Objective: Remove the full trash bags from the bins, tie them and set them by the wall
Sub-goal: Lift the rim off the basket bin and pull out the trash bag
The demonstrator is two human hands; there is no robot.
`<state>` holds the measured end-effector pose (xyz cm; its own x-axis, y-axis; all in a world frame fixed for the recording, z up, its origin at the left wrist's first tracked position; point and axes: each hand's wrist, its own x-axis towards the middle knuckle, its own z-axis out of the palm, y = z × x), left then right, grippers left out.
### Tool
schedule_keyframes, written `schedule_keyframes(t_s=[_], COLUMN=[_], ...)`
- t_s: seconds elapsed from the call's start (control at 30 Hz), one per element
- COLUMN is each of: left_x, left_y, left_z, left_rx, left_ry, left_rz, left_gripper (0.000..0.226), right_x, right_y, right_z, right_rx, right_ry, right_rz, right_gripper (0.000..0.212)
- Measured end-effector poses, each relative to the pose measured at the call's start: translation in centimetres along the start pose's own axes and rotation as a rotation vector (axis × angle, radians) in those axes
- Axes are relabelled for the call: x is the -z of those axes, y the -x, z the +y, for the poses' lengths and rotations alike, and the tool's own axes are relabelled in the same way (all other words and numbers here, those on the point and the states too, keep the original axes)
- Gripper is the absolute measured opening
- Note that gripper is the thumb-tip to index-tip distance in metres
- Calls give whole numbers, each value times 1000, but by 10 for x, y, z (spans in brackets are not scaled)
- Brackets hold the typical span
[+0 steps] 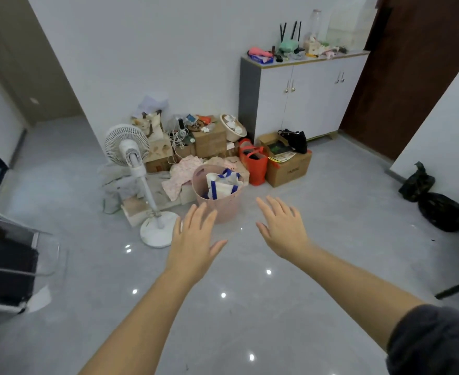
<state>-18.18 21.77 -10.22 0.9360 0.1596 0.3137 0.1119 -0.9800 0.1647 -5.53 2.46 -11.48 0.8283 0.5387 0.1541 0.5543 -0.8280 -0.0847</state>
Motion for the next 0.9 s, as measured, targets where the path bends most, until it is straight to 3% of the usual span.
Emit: schedule_keyframes(t_s=[0.5,0.67,0.9], left_x=[9,8,21], left_y=[80,122,201], left_z=[-283,-391,-525], left_rx=[140,139,403], left_ry=[-173,-233,-196], left_rz=[-117,-196,-284], left_gripper=[64,75,68], right_x=[-108,-162,-199], right_y=[-79,-119,-135], right_z=[-274,-389,-562], right_rx=[216,277,461], right_ry=[-79,-113,-94], right_rz=[-183,-341,-438], right_gripper=[58,57,56])
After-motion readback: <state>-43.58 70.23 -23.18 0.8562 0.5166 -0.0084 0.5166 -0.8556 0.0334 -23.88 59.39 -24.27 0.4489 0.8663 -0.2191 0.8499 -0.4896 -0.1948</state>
